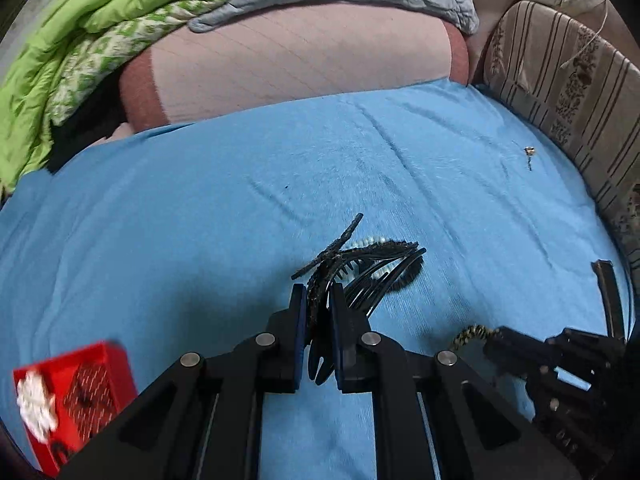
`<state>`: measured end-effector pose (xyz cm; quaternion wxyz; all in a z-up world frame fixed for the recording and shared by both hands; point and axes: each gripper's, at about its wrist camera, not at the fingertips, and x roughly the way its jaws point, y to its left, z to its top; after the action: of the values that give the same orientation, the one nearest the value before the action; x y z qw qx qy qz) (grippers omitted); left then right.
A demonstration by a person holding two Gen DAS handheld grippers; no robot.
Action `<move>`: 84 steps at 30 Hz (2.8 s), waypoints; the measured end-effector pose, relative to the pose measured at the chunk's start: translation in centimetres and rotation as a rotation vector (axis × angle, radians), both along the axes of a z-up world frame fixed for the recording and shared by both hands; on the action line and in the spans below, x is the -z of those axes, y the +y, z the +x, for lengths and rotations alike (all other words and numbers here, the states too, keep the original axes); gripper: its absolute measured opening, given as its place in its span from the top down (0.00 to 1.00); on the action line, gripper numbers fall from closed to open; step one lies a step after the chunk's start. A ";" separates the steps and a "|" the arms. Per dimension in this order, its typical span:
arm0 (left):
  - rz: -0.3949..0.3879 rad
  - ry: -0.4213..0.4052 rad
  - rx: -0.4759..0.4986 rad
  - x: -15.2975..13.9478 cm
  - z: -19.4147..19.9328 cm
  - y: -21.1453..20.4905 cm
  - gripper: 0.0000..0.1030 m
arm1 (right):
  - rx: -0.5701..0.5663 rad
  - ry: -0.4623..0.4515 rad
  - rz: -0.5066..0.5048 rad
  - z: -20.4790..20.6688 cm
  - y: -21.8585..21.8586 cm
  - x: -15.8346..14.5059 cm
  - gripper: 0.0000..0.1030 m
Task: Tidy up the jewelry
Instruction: 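Grasp the black claw clip with the left tool while the right grasps the leopard-print hair tie, then carry the claw clip and leopard-print hair tie over the red tray with both tools, then open both tools to release the claw clip and leopard hair tie into the tray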
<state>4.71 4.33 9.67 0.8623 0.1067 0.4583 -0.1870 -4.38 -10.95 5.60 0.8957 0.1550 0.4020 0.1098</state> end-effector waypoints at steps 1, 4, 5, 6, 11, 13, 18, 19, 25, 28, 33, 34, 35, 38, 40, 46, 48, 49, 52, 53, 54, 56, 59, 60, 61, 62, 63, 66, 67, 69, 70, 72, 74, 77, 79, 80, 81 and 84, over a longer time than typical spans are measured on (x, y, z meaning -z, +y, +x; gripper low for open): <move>-0.002 -0.012 -0.004 -0.5 -1.0 0.4 0.90 | 0.001 -0.001 0.001 -0.4 0.1 -0.3 0.91; -0.014 -0.031 -0.018 -1.5 -3.2 1.2 0.90 | -0.001 -0.005 0.005 -1.5 0.4 -1.1 0.91; -0.023 -0.032 -0.024 -1.8 -3.8 1.5 0.90 | -0.003 -0.009 0.004 -2.0 0.6 -1.4 0.91; -0.032 -0.034 -0.031 -2.0 -4.4 1.9 0.90 | -0.006 -0.015 0.003 -2.5 0.8 -1.9 0.91; -0.077 -0.051 -0.093 -3.5 -7.5 4.3 0.90 | -0.022 -0.043 -0.012 -4.4 2.1 -3.6 0.91; -0.121 -0.053 -0.123 -4.3 -8.8 5.8 0.90 | -0.029 -0.049 -0.016 -5.1 2.7 -4.2 0.91; -0.181 -0.065 -0.195 -5.7 -11.6 9.6 0.89 | -0.057 -0.059 -0.032 -6.4 4.4 -5.3 0.91; -0.191 -0.066 -0.221 -5.9 -12.3 10.7 0.89 | -0.064 -0.062 -0.035 -6.5 4.8 -5.6 0.91; -0.184 -0.091 -0.358 -6.7 -14.4 16.2 0.89 | -0.120 -0.084 -0.057 -7.7 7.6 -7.0 0.91; -0.155 -0.119 -0.426 -7.1 -15.4 19.0 0.89 | -0.149 -0.096 -0.066 -8.1 9.1 -7.6 0.91; -0.135 -0.126 -0.517 -6.8 -16.4 23.1 0.89 | -0.209 -0.112 -0.094 -8.5 12.0 -8.6 0.91; -0.136 -0.124 -0.534 -6.7 -16.5 23.8 0.89 | -0.220 -0.115 -0.099 -8.5 12.6 -8.7 0.91; -0.137 -0.121 -0.547 -6.5 -16.6 24.5 0.89 | -0.232 -0.117 -0.104 -8.5 13.2 -8.8 0.91; -0.149 -0.108 -0.585 -6.0 -16.8 26.3 0.89 | -0.271 -0.123 -0.120 -8.6 15.2 -9.2 0.91; -0.156 -0.102 -0.606 -5.6 -17.1 27.4 0.89 | -0.296 -0.126 -0.128 -8.4 16.5 -9.4 0.91; -0.137 -0.096 -0.636 -4.5 -17.3 29.1 0.89 | -0.366 -0.114 -0.121 -7.2 20.4 -9.8 0.91; -0.132 -0.093 -0.646 -4.1 -17.4 29.7 0.89 | -0.384 -0.107 -0.116 -6.7 21.5 -9.8 0.91; -0.134 -0.091 -0.650 -3.9 -17.4 30.0 0.89 | -0.392 -0.104 -0.114 -6.5 22.0 -9.9 0.91; -0.145 -0.081 -0.665 -3.4 -17.3 31.0 0.89 | -0.414 -0.101 -0.121 -5.7 23.7 -10.0 0.91; -0.148 -0.078 -0.669 -3.2 -17.2 31.2 0.89 | -0.421 -0.102 -0.124 -5.4 24.3 -10.0 0.91; -0.152 -0.074 -0.676 -2.9 -17.2 31.5 0.89 | -0.429 -0.103 -0.128 -5.1 24.9 -10.1 0.91; -0.158 -0.067 -0.683 -2.6 -17.0 31.9 0.89 | -0.437 -0.104 -0.132 -4.6 25.8 -10.1 0.91; -0.156 -0.059 -0.685 -2.1 -16.5 32.4 0.89 | -0.449 -0.097 -0.137 -3.6 27.1 -10.0 0.91; -0.156 -0.059 -0.683 -2.0 -16.3 32.5 0.89 | -0.453 -0.091 -0.136 -3.1 27.7 -9.8 0.91; -0.157 -0.058 -0.680 -1.9 -15.9 32.6 0.89 | -0.454 -0.086 -0.136 -2.8 28.0 -9.6 0.91; -0.157 -0.057 -0.678 -1.8 -15.6 32.7 0.89 | -0.454 -0.082 -0.138 -2.5 28.3 -9.5 0.91; -0.153 -0.056 -0.674 -1.7 -15.2 32.7 0.89 | -0.452 -0.078 -0.141 -1.9 28.7 -9.3 0.91; -0.127 -0.054 -0.658 -1.2 -13.5 32.4 0.89 | -0.443 -0.063 -0.150 -0.4 29.4 -8.6 0.91; -0.118 -0.054 -0.649 -1.0 -12.8 32.2 0.89 | -0.439 -0.053 -0.149 0.2 29.5 -8.3 0.91; -0.112 -0.052 -0.639 -0.7 -11.7 32.0 0.89 | -0.432 -0.035 -0.150 1.2 29.7 -7.7 0.91; -0.108 -0.050 -0.633 -0.5 -11.0 31.9 0.89 | -0.429 -0.025 -0.152 1.7 29.9 -7.3 0.91; -0.100 -0.047 -0.626 0.0 -9.9 31.8 0.89 | -0.426 0.002 -0.155 2.7 30.1 -6.3 0.91; -0.091 -0.036 -0.625 0.7 -8.7 32.0 0.89 | -0.423 0.038 -0.157 3.4 30.3 -5.1 0.91; -0.067 -0.020 -0.623 1.6 -7.4 32.0 0.89 | -0.427 0.067 -0.166 3.9 30.6 -3.9 0.91; -0.057 -0.018 -0.617 2.0 -6.7 32.0 0.89 | -0.435 0.083 -0.174 4.0 30.9 -3.1 0.91; -0.052 -0.017 -0.615 2.1 -6.6 32.0 0.89 | -0.440 0.091 -0.178 4.1 31.1 -2.7 0.91; -0.048 -0.017 -0.611 2.1 -6.4 31.9 0.89 | -0.442 0.096 -0.180 4.0 31.1 -2.3 0.91; -0.042 -0.020 -0.603 2.2 -6.2 31.7 0.89 | -0.448 0.112 -0.184 4.1 31.3 -1.5 0.91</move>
<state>-1.45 35.99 7.49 0.8853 -0.0503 0.4570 0.0690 -0.25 20.37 7.13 0.8357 -0.0143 0.4836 0.2598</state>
